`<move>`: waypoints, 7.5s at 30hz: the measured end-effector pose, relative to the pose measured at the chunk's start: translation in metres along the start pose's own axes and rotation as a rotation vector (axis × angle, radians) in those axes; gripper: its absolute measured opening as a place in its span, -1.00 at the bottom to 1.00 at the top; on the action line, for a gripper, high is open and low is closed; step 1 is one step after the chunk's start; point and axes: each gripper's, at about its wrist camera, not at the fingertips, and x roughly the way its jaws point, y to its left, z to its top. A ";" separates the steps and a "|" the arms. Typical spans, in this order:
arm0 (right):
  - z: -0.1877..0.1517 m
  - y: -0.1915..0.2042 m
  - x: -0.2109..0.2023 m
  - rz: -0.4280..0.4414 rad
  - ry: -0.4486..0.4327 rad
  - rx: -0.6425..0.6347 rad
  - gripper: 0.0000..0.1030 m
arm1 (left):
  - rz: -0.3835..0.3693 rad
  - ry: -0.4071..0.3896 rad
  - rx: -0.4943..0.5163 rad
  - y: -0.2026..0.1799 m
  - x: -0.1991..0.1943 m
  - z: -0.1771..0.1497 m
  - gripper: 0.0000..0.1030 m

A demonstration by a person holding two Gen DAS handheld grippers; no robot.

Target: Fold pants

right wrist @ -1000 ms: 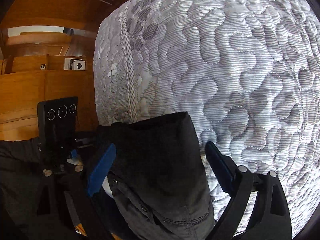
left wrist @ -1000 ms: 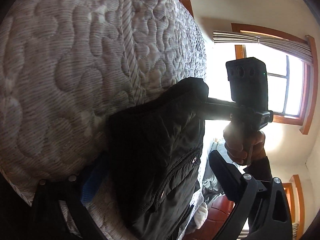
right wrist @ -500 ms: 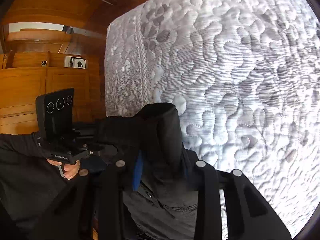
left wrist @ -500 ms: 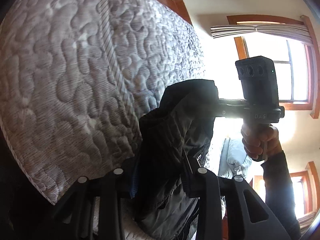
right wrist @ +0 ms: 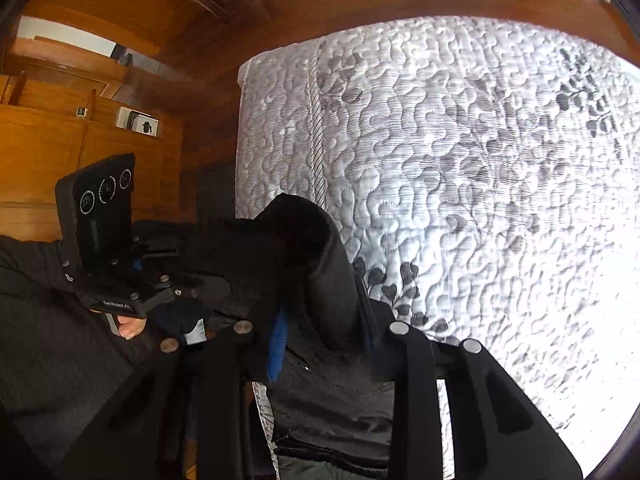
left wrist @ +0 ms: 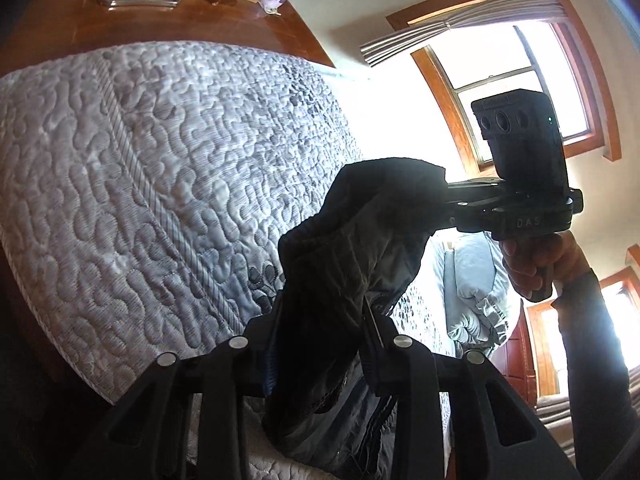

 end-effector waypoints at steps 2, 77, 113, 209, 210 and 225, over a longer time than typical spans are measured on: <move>-0.011 0.008 -0.010 -0.023 -0.013 -0.010 -0.49 | -0.005 -0.004 0.031 -0.009 -0.004 -0.005 -0.38; -0.376 0.131 -0.111 -0.486 -0.375 0.273 -0.59 | -0.069 0.157 0.773 -0.281 -0.010 -0.215 -0.43; -0.520 0.090 -0.062 -0.487 -0.424 0.360 -0.67 | -0.074 0.334 0.879 -0.307 0.069 -0.311 -0.43; -0.654 0.089 0.097 -0.324 -1.022 1.067 -0.05 | -0.086 0.478 0.656 -0.134 0.130 -0.270 0.80; -0.648 0.078 0.096 -0.303 -1.037 1.065 -0.05 | -0.085 0.471 0.651 -0.133 0.129 -0.269 0.80; -0.721 0.045 0.149 0.082 -1.162 1.398 0.83 | -0.049 0.604 0.609 -0.101 0.147 -0.208 0.82</move>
